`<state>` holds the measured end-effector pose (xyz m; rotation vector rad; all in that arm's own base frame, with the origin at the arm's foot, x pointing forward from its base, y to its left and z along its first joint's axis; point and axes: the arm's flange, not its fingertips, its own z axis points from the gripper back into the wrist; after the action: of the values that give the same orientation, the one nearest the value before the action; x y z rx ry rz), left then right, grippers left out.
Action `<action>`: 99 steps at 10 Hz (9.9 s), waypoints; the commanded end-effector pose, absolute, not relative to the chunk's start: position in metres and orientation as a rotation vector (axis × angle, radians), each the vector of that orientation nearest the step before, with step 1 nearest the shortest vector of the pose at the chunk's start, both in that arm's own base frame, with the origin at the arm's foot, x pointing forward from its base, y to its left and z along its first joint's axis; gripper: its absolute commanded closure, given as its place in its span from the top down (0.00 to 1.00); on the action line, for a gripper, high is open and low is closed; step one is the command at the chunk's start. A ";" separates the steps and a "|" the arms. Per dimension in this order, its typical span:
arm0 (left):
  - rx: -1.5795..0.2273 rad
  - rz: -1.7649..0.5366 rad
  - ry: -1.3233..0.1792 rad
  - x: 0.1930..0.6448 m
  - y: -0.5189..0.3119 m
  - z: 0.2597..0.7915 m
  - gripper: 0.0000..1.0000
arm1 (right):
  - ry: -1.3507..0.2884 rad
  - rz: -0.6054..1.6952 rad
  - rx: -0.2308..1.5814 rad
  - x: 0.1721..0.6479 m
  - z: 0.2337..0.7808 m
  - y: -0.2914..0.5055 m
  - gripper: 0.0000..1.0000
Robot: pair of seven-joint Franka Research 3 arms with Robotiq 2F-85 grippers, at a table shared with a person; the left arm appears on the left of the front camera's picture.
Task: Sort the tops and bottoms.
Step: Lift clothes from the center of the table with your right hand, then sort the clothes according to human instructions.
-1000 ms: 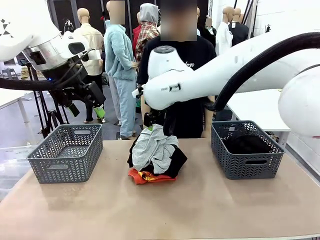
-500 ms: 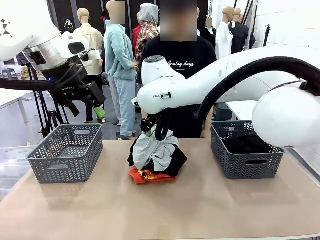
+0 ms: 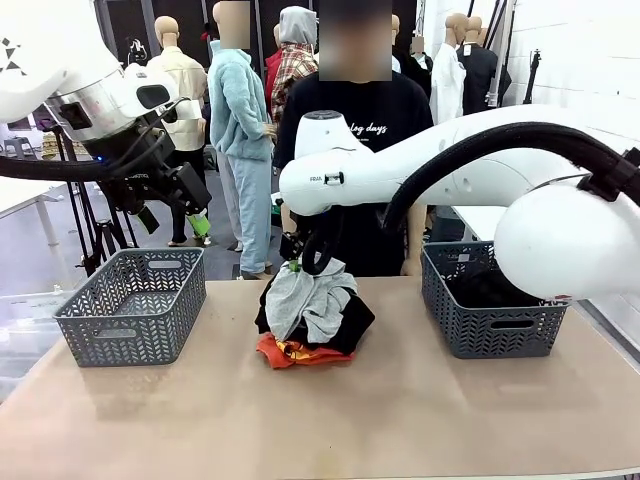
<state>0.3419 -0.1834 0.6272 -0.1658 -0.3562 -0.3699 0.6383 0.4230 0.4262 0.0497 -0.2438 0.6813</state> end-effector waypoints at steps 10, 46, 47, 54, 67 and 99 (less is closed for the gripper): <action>-0.171 -0.369 -0.354 0.341 -0.180 0.626 1.00 | -0.132 0.629 0.074 0.649 0.438 0.439 0.00; -0.171 -0.369 -0.354 0.341 -0.180 0.626 1.00 | -0.494 0.560 0.024 0.572 0.672 0.425 0.00; -0.171 -0.369 -0.354 0.341 -0.180 0.626 1.00 | -0.494 0.560 0.024 0.572 0.672 0.425 0.00; -0.171 -0.369 -0.354 0.341 -0.180 0.626 1.00 | -0.494 0.560 0.024 0.572 0.672 0.425 0.00; -0.171 -0.369 -0.354 0.341 -0.180 0.626 1.00 | -0.494 0.560 0.024 0.572 0.672 0.425 0.00; -0.020 -0.571 -0.349 0.237 -0.031 0.666 1.00 | -0.815 0.817 0.668 0.557 0.614 0.580 0.00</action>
<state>0.2364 -0.0321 0.6636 -0.0220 -0.3494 -0.5659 0.5585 0.5897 0.5892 0.6957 -0.7643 0.8273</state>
